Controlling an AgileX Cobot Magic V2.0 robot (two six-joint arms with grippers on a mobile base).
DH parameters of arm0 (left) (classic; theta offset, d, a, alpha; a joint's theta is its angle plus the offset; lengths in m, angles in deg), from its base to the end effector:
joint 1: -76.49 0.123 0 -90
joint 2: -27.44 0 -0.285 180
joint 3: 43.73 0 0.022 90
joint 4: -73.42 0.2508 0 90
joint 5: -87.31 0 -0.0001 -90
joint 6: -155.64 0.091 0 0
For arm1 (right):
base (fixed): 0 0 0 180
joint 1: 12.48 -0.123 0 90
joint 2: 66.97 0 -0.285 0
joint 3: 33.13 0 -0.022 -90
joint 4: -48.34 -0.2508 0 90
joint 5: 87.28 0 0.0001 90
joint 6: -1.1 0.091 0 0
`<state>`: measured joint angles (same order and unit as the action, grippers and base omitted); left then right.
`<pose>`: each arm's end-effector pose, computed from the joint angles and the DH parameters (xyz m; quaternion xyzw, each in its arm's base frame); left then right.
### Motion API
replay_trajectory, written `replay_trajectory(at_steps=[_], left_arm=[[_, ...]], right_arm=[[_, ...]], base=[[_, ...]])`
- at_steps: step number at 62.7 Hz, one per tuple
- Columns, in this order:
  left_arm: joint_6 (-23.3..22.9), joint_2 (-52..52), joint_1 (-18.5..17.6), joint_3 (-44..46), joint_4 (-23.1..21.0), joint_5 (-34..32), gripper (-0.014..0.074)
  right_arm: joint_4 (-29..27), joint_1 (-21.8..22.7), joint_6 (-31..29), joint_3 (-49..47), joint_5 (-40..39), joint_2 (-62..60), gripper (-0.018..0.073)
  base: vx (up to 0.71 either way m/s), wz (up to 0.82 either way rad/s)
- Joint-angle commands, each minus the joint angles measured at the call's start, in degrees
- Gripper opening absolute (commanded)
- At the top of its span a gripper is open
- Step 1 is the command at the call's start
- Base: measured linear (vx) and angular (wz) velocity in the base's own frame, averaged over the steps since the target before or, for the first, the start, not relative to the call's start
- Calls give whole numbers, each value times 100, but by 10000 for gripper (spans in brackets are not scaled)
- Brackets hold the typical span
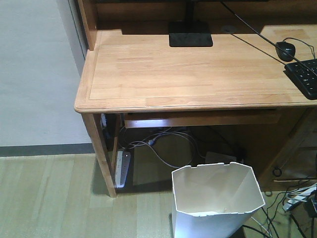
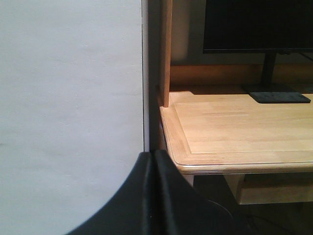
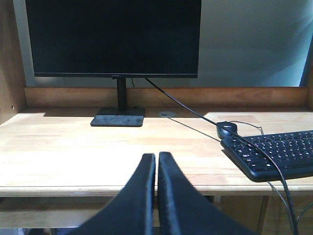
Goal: Move trash bin to bedside with robot
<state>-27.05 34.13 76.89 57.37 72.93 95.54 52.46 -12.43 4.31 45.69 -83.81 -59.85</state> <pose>0.0561 0.0003 0.1913 -0.0224 0.7299 -0.0170 0.6829 0.0568 -0.0005 0.1989 -0.0037 0.7034 -0.0074 0.7108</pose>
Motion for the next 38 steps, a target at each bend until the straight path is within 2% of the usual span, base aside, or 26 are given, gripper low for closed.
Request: replay_trajectory(at_steps=[1, 38], left_arm=[[-53, -55, -18, -158, -47, -411, -6], [-53, -55, -18, -158, -47, -411, -6]], right_arm=[[29, 35, -14, 102, -396, -71, -10], [29, 35, -14, 102, -396, -71, -10]], base=[[0, 0], [0, 0]])
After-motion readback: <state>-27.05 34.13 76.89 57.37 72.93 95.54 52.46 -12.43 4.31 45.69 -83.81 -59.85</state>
